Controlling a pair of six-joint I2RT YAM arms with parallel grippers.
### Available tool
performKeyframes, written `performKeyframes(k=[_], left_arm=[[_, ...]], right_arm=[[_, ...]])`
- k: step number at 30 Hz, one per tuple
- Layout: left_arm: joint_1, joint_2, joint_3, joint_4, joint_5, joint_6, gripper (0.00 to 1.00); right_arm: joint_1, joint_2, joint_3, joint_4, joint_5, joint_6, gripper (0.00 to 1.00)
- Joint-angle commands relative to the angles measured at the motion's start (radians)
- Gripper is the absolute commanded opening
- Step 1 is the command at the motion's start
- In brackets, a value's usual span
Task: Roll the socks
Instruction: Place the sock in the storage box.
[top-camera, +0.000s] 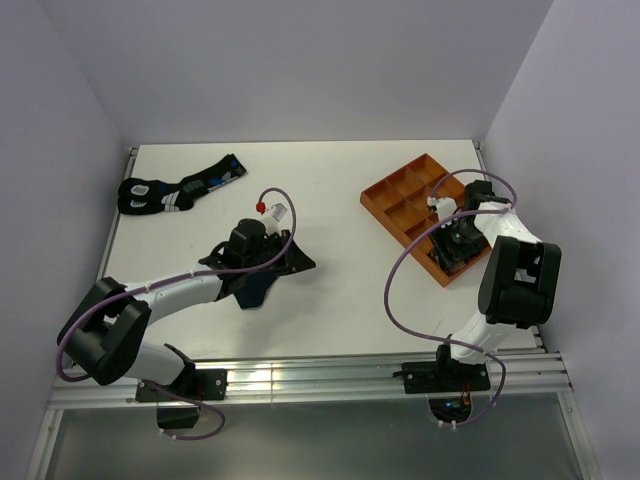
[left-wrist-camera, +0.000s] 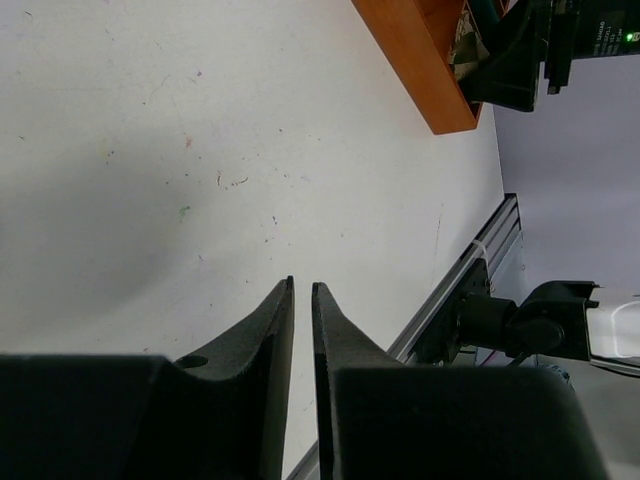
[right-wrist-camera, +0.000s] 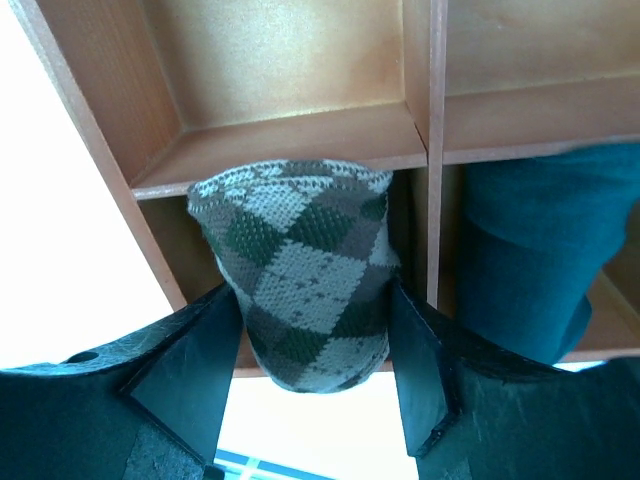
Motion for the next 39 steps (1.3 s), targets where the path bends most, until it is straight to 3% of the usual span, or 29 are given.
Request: performKeyframes(k=[1,29,35,38,39], left_arm=[[0.004,0.005,0.039,0.027,0.020,0.028,0.18],[0.011,0.000,0.065,-0.026,-0.008,0.036,0.19],[0.021,-0.035,0.085,-0.098,-0.055,0.035,0.19],[0.029,-0.075,0.091,-0.169,-0.132,0.027,0.20],[0.037,-0.092,0.085,-0.196,-0.214,0.012,0.20]], right_arm=[[-0.012,-0.037,0.046,-0.077,0.005,0.024,0.66],[-0.024,-0.094,0.152,-0.188,-0.032,-0.028,0.68],[-0.031,-0.146,0.190,-0.218,-0.053,-0.039,0.69],[-0.031,-0.174,0.221,-0.244,-0.079,-0.042,0.69],[-0.032,-0.180,0.235,-0.251,-0.104,-0.045,0.69]])
